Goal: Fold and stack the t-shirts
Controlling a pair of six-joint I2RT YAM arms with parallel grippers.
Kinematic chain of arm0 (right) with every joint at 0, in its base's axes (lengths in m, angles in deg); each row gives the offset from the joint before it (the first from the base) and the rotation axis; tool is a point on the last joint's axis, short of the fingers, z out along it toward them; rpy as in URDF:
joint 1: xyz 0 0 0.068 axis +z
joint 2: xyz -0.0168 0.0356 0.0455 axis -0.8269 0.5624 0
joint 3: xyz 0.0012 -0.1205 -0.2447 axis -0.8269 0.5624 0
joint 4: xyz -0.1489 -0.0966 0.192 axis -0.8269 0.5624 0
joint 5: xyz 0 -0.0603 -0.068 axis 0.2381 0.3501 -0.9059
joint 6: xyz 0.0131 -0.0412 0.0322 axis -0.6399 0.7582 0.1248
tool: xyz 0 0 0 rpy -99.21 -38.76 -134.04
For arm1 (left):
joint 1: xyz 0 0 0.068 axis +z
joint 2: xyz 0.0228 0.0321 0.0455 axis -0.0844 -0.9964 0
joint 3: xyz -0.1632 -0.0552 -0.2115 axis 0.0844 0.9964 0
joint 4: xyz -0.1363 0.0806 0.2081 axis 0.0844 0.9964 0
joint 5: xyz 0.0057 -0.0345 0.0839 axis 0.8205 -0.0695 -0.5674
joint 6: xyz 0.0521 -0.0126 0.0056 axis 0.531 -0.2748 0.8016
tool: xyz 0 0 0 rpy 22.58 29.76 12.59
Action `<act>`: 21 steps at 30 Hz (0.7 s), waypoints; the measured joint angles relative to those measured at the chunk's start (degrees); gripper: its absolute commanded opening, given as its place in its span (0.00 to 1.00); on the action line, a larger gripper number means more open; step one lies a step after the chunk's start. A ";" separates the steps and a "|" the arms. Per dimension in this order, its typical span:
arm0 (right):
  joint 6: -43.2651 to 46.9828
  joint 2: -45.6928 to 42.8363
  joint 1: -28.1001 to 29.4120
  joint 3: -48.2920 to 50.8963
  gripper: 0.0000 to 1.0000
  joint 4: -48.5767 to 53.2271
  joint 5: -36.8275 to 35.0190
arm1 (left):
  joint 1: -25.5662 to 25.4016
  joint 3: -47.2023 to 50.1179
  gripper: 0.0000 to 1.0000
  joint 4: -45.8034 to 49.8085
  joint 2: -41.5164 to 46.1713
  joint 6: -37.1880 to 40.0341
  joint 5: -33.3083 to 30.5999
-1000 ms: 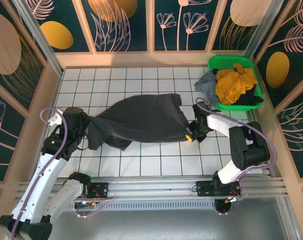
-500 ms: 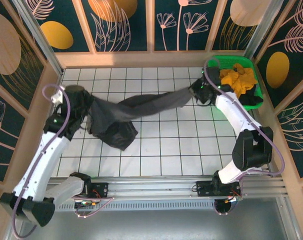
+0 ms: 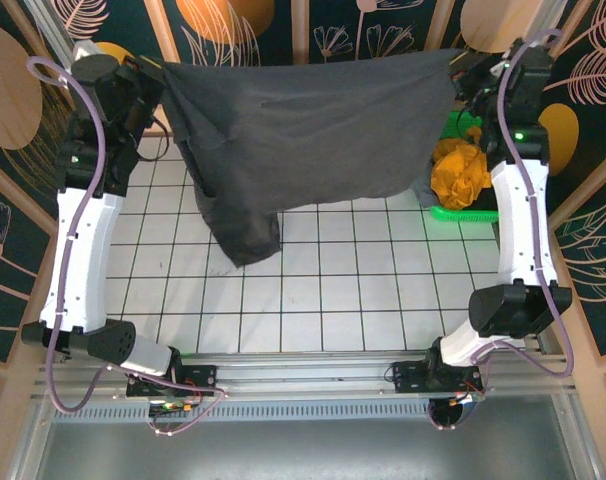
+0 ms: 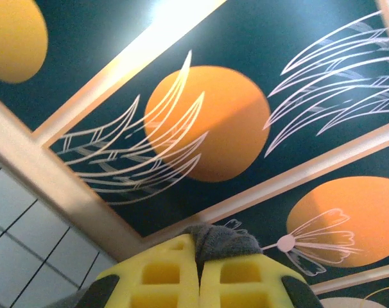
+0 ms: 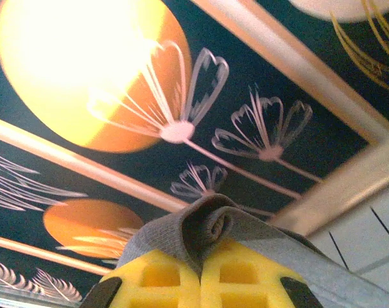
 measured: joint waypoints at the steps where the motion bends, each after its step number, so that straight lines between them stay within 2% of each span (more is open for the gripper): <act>1: -0.02 -0.42 -0.74 -0.15 0.00 -0.72 0.28 | 0.48 -1.44 0.00 0.68 -0.24 0.63 0.46; 5: -0.35 -3.21 -3.10 0.66 0.00 -2.01 2.01 | 1.70 -3.32 0.00 3.19 0.92 3.28 0.59; 11: -0.85 -12.52 -6.51 2.67 0.00 -3.58 4.44 | 1.81 -2.89 0.00 6.03 5.44 7.45 -0.17; 17: -0.81 -20.79 -6.91 3.30 0.00 -4.87 4.68 | 1.81 -2.29 0.00 5.86 10.38 9.84 -2.95; 21: -1.09 -22.23 -6.95 3.82 0.00 -5.66 5.68 | 1.81 -2.29 0.00 5.46 12.04 10.25 -4.22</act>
